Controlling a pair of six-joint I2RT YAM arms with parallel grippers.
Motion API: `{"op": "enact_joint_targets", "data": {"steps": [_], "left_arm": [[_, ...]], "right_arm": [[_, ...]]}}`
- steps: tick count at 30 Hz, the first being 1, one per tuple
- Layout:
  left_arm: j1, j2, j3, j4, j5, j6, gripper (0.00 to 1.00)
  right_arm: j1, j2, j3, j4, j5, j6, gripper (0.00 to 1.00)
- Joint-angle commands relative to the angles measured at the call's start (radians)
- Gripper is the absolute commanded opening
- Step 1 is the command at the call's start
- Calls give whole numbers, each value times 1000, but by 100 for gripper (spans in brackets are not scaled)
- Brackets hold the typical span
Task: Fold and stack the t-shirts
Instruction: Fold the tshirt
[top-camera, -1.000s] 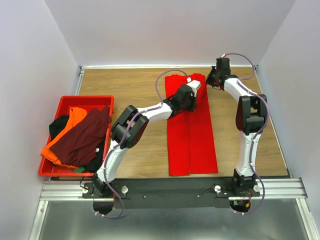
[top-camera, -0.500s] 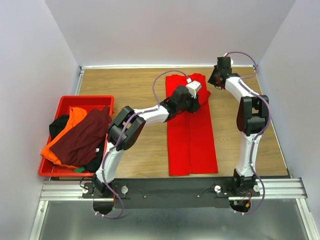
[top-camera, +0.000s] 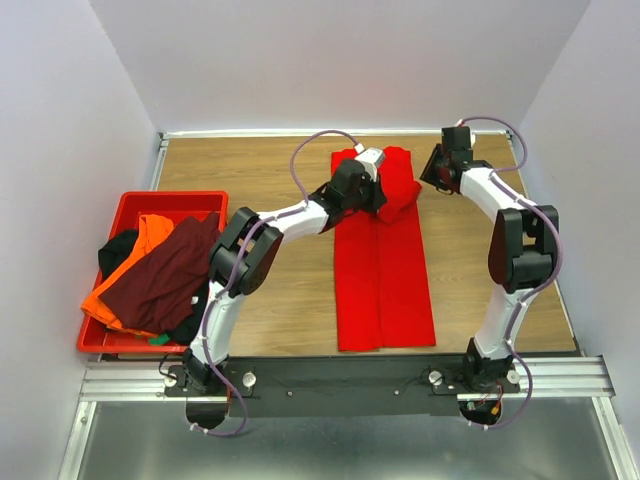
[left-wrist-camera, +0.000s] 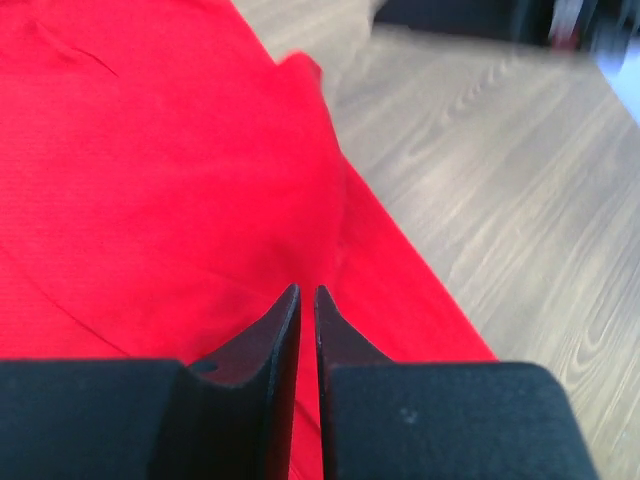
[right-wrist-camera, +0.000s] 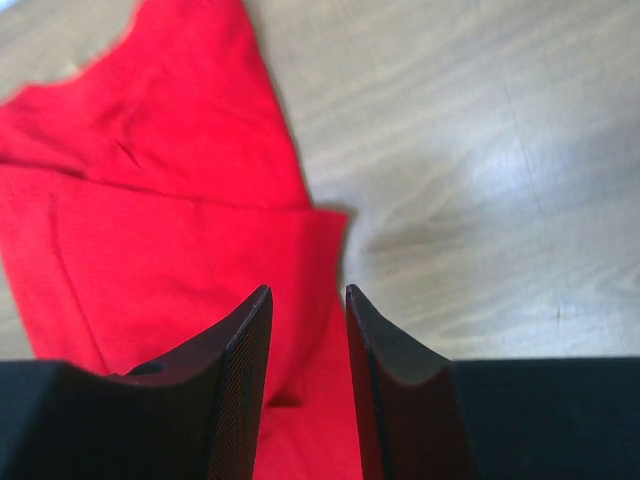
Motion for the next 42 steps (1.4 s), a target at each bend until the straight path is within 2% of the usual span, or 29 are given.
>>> {"op": "enact_joint_targets", "data": {"steps": [1, 7, 14, 20, 24, 25, 31, 42], "left_arm": [[-1, 4, 46, -40, -35, -25, 17], [2, -16, 57, -95, -73, -33, 17], [39, -14, 56, -167, -99, -73, 17], [52, 18, 88, -183, -79, -85, 17], [54, 32, 103, -193, -75, -82, 17], [56, 35, 108, -195, -76, -81, 17], [66, 55, 118, -203, -73, -81, 17], [80, 72, 114, -204, -82, -85, 17]], "right_arm": [[1, 9, -32, 13, -22, 9, 43], [-5, 139, 83, 36, -62, 9, 54], [-26, 207, 119, 45, -69, 26, 54], [-33, 237, 111, 75, -85, 43, 50], [-34, 264, 130, 90, -89, 54, 40], [-33, 265, 133, 95, -118, 61, 29], [-33, 259, 156, 95, -152, 58, 0], [16, 63, 142, 47, -112, 34, 0]]}}
